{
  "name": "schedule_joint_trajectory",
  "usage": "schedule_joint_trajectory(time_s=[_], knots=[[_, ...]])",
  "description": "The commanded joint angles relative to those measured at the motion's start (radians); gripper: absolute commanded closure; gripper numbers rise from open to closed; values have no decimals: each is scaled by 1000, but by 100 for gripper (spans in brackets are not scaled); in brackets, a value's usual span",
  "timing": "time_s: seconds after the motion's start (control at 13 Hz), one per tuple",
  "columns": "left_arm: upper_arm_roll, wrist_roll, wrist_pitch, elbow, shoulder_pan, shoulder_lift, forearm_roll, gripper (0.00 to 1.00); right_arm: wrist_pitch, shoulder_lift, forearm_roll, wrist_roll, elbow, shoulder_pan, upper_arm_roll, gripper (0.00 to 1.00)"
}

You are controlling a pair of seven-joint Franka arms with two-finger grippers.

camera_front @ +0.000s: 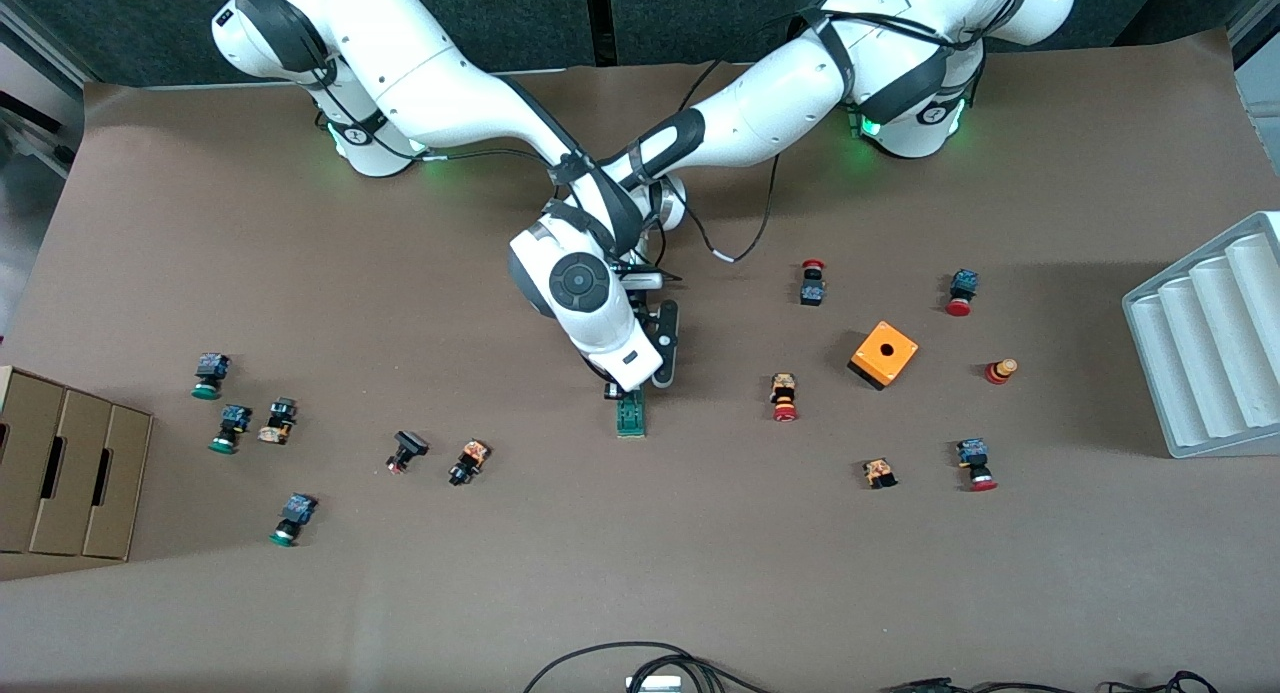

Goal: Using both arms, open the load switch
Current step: 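Open the right gripper and lift it off the handle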

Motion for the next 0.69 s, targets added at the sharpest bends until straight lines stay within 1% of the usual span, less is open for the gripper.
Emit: schedule_joint_trajectory(time_s=[0.0, 0.23, 0.54, 0.61], knots=[[9, 5, -15, 18, -18, 12, 10, 29, -34, -54, 22, 14, -3, 9, -9, 0], [9, 5, -15, 18, -18, 12, 10, 29, -63, -96, 23, 22, 2, 9, -11, 0], [9, 7, -15, 18, -18, 12, 10, 29, -97, -158, 28, 99, 6, 3, -9, 0], [8, 7, -15, 18, -18, 12, 10, 29, -115, -171, 31, 137, 26, 2, -9, 0]])
